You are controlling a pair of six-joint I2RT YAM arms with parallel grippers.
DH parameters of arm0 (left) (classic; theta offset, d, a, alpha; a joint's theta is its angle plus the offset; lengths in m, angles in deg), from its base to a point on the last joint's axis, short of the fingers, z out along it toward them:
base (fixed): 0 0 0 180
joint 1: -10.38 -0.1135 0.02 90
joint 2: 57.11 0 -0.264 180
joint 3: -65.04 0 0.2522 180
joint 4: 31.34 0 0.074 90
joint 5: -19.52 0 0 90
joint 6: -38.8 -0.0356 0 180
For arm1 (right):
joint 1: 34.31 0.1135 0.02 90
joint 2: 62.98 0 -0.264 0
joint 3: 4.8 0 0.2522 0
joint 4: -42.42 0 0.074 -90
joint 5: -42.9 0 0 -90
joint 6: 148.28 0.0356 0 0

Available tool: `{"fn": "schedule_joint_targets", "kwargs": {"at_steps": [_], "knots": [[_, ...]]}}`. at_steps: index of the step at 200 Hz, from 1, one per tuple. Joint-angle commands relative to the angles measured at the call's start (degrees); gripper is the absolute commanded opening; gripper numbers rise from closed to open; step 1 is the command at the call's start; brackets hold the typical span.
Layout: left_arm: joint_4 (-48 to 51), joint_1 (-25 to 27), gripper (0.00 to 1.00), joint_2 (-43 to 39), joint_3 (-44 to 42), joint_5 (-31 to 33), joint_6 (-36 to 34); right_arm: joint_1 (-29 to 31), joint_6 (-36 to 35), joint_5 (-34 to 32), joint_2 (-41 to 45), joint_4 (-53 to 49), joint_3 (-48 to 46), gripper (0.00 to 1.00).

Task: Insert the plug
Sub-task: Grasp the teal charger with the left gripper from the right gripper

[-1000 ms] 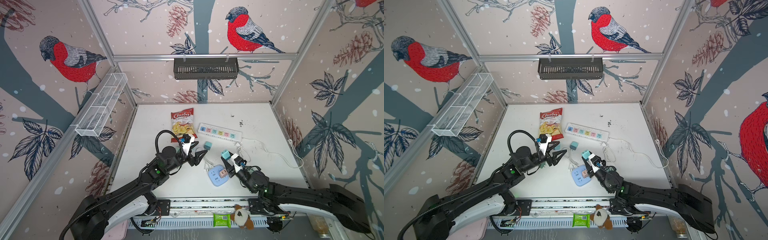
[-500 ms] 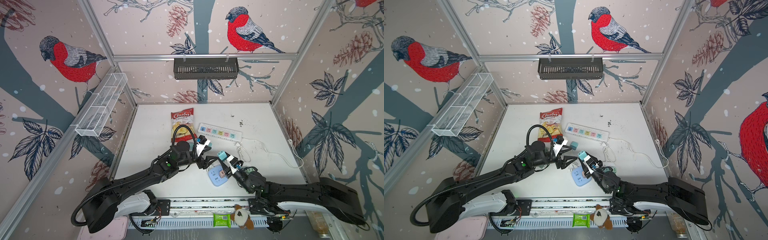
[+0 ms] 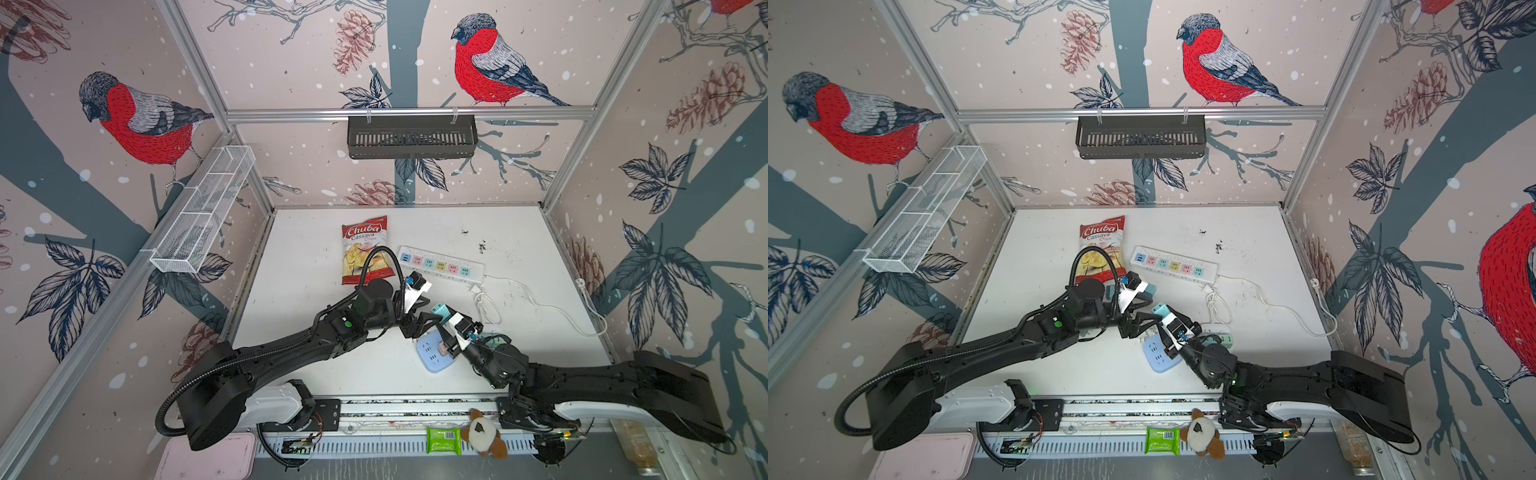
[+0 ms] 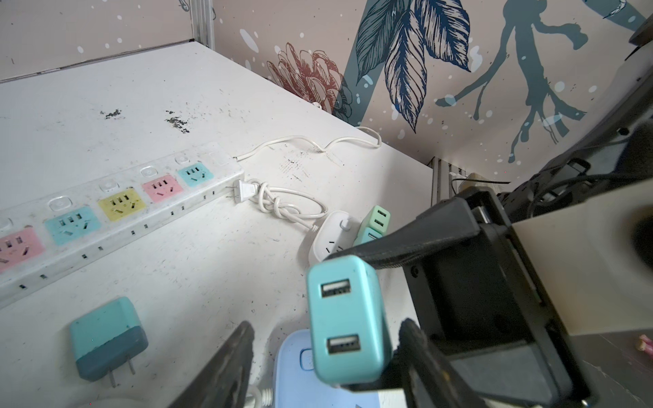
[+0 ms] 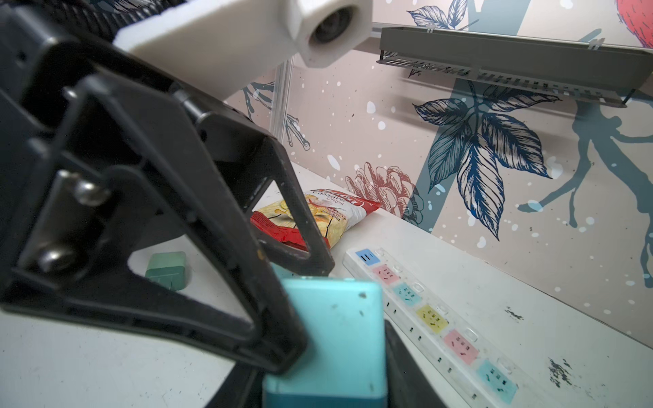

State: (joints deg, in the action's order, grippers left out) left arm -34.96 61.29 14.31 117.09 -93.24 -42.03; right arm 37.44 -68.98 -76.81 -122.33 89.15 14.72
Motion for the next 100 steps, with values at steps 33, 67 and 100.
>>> {"fn": "schedule_joint_targets", "kwargs": {"at_steps": [33,67,100], "knots": [[0.9,0.2,0.56,2.3,1.4,-1.5,0.4,1.0,-0.8,0.0,-0.9,3.6,1.1,0.04],[0.7,0.2,0.41,3.3,1.7,-3.4,0.7,1.7,-1.3,-0.6,-2.6,4.3,1.8,0.04],[0.8,0.2,0.05,2.8,1.6,-4.1,0.3,1.9,-1.1,-0.5,-3.0,3.7,2.4,0.07]]}}
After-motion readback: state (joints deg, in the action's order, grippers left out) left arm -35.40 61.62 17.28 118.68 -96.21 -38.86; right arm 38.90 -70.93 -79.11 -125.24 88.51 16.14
